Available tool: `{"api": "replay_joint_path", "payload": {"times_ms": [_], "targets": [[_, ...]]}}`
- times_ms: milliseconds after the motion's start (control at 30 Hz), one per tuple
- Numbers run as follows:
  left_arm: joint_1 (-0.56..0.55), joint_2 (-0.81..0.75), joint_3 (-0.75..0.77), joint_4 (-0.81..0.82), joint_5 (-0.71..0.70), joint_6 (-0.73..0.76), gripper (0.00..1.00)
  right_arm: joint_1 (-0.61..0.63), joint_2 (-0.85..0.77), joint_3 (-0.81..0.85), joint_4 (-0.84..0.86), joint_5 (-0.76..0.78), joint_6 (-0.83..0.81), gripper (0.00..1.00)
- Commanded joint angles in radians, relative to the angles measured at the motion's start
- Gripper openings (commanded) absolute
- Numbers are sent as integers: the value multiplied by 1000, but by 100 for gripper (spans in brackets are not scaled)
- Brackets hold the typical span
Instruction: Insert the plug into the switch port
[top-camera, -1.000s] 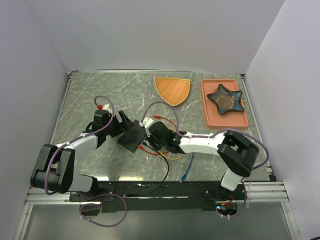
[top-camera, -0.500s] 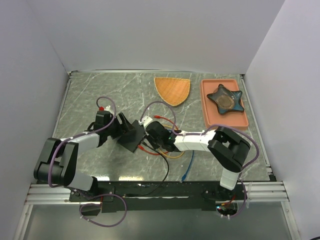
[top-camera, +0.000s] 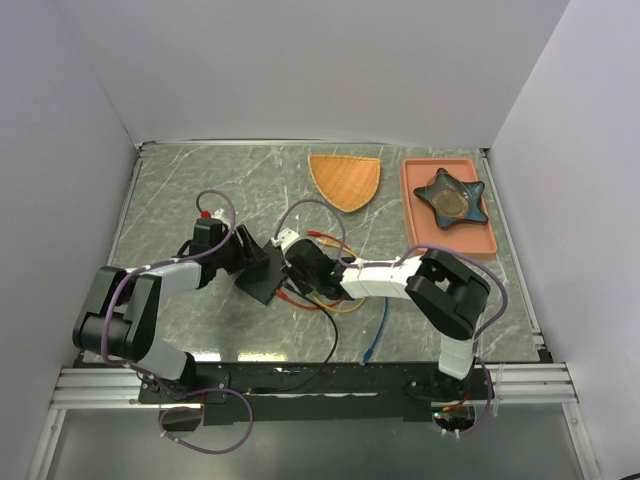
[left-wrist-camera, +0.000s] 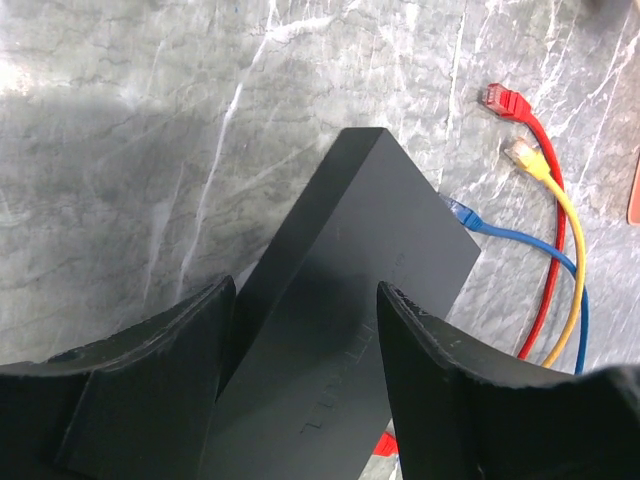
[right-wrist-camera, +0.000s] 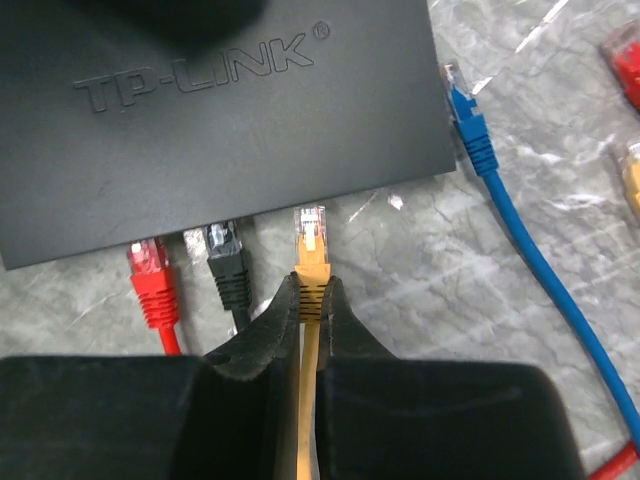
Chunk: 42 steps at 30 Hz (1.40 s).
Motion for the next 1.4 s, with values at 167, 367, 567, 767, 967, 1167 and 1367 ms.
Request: {"api": "replay_joint_path", "payload": {"times_ms": [167,367,567,767,967,1167,1367], "targets": [[1,23,26,2,26,10,65,-6,16,44,43,18,13,0],[1,36,27,5,31,12,65,-6,-12,31,59,8,13,0],[1,39,27,9,37,10,65,-6,-50,11,88,5,10,0],[1,40,27,9,42,10,65,-3,-42,28,85,-15,8,0],[-1,36,23,17,51,7,65,-3,-9,41,85,-11,2,0],[1,37,18,31,71,18,65,-5,-19,-30,218,-35,-21,0],[-1,53,15,52,95,30,65,-5,-4,-64,310,-87,-73,0]]}}
